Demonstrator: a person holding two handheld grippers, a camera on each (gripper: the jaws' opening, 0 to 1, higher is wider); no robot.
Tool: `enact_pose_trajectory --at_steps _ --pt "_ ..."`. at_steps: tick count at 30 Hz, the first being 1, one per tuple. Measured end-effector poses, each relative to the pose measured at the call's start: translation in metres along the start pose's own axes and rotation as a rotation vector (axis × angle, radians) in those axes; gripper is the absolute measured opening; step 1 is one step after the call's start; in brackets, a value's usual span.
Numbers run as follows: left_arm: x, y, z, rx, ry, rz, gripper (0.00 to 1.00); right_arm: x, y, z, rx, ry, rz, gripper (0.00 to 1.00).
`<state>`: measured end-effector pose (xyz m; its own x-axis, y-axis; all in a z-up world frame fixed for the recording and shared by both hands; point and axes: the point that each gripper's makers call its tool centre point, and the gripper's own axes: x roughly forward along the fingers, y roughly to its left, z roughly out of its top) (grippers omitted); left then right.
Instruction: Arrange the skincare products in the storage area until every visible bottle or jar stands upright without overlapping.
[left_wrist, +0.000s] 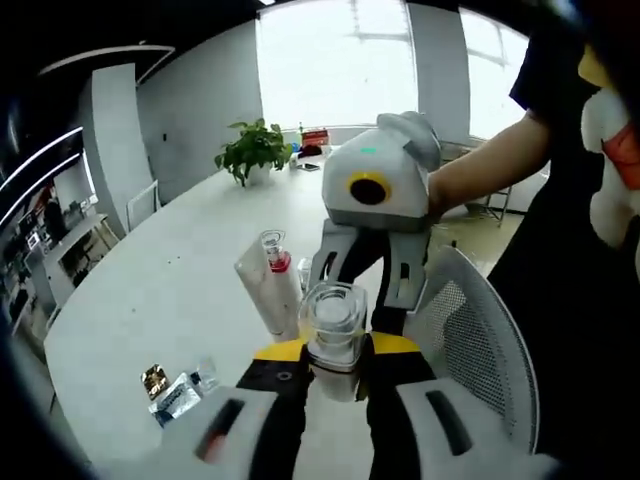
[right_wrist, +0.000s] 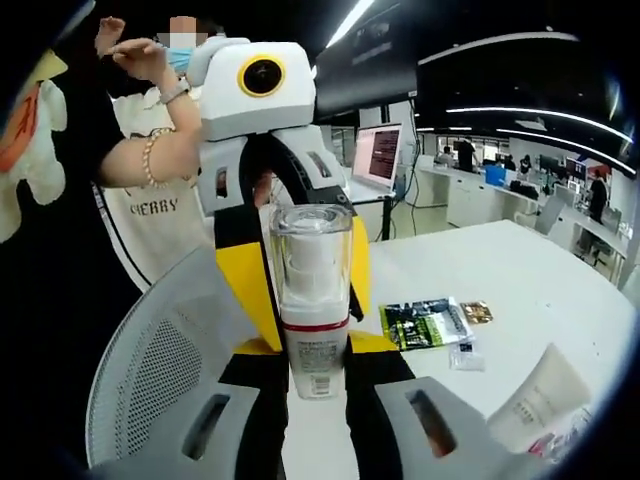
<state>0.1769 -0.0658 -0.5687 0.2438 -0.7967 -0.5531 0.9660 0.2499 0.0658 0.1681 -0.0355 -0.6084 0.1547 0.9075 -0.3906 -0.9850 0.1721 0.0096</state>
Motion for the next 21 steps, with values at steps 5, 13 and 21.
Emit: enact_pose_trajectory --at_steps 5,13,21 --pt "0.007 -0.004 0.002 0.015 0.003 0.0 0.26 -0.005 -0.002 -0.005 0.004 -0.013 -0.025 0.21" --pt "0.021 -0.009 -0.003 0.021 0.008 -0.002 0.26 -0.01 -0.003 -0.019 0.008 0.017 -0.06 0.21" --pt "0.029 -0.001 -0.001 0.014 -0.001 0.056 0.26 -0.018 -0.017 -0.025 0.014 0.027 -0.121 0.21"
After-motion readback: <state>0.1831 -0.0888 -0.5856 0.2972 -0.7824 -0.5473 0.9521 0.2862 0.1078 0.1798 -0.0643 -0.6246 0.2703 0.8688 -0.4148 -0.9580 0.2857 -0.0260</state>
